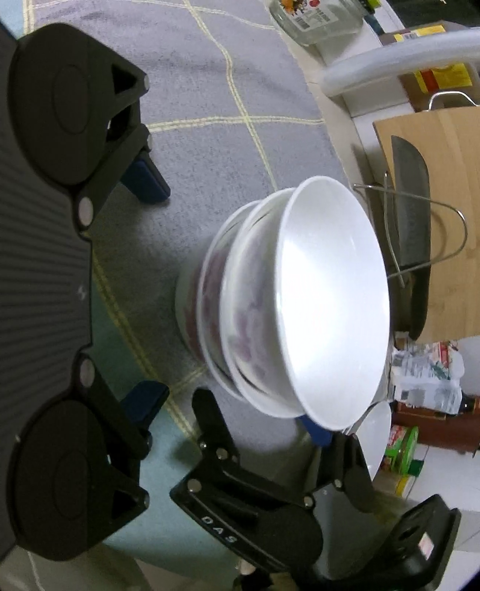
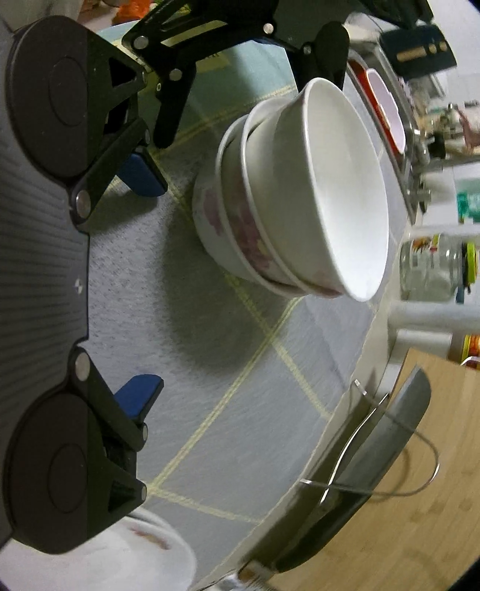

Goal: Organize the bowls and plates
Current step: 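Close the left tool on the bowl stack rim while the right tool closes opposite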

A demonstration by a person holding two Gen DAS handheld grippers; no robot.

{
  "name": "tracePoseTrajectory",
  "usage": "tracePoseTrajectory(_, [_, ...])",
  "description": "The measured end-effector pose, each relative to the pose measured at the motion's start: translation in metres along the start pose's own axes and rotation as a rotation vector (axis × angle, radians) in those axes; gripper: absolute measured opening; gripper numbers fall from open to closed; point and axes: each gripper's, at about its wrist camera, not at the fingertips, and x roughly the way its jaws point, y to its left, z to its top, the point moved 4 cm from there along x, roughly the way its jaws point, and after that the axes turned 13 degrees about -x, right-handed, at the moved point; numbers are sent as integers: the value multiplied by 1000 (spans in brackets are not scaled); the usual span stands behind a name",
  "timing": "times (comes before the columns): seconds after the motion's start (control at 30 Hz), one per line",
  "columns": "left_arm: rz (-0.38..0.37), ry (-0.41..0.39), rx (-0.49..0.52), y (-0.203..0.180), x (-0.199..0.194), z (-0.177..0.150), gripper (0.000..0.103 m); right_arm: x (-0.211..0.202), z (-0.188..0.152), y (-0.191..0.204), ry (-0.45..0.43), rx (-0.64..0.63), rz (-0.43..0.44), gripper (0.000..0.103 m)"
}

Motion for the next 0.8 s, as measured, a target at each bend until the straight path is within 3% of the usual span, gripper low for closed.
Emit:
tracePoseTrajectory(0.3, [-23, -43, 14, 4, 0, -2, 103, -3, -13, -6, -130, -48, 13, 103])
tracePoseTrajectory(0.57, [-164, -23, 179, 15, 8, 10, 103, 4, 0, -5, -69, -27, 6, 103])
tracePoseTrajectory(0.8, [-274, -32, 296, 25, 14, 18, 103, 14, 17, 2, -44, -78, 51, 103])
